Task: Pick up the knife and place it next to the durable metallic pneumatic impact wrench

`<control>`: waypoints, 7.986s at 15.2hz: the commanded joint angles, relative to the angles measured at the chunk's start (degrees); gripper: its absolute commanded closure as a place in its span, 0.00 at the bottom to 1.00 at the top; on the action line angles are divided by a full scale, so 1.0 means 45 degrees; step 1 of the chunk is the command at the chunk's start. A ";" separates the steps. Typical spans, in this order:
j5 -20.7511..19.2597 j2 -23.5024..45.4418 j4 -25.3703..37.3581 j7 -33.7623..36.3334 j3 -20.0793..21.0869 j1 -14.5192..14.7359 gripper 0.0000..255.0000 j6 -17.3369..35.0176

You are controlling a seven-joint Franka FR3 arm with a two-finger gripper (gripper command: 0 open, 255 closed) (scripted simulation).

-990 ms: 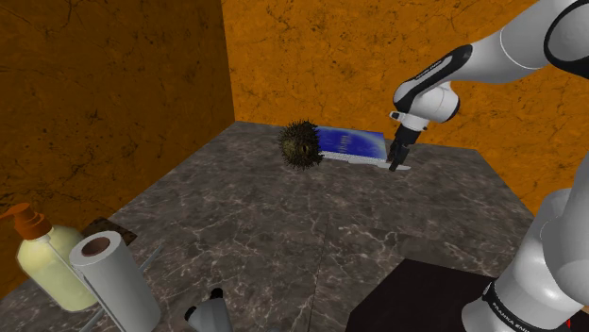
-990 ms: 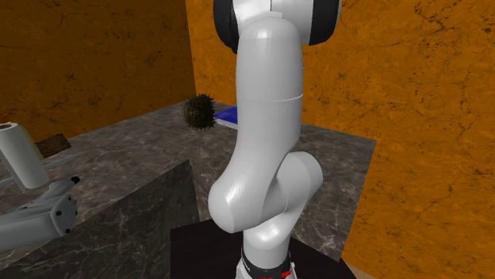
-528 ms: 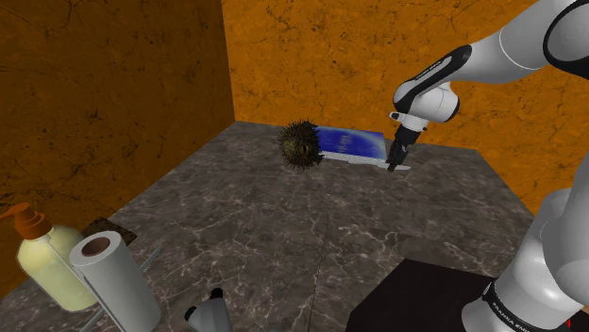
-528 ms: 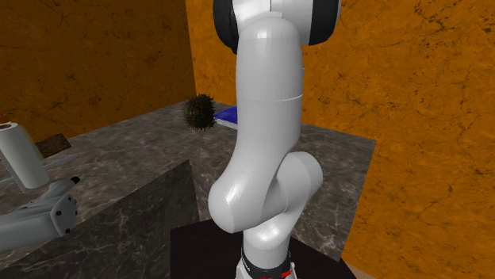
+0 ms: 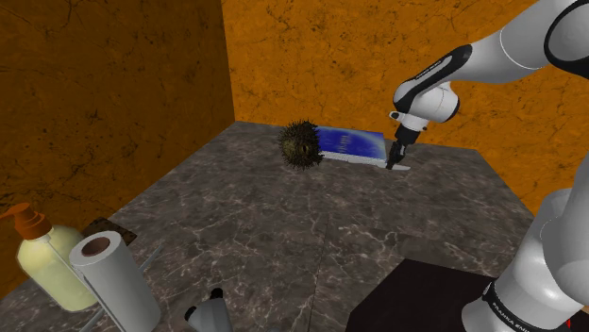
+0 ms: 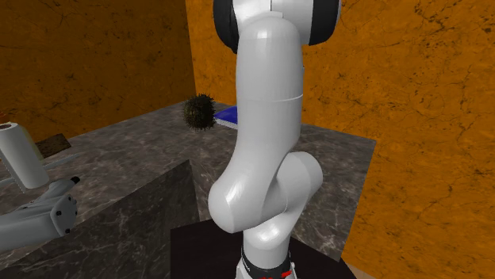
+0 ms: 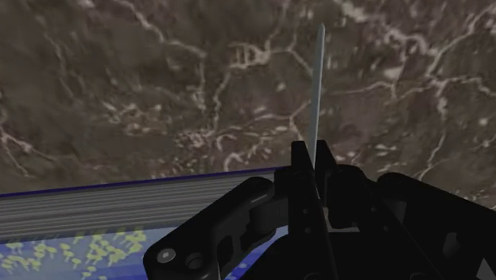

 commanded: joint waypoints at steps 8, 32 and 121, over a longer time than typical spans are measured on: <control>-0.1208 -0.0999 0.0335 0.1025 -0.0116 0.0085 1.00 -0.0860; -0.3548 -0.3444 0.2088 0.3638 0.0540 0.0054 1.00 -0.3986; -0.4200 0.0399 0.0729 1.9372 1.1769 0.4905 0.00 0.3635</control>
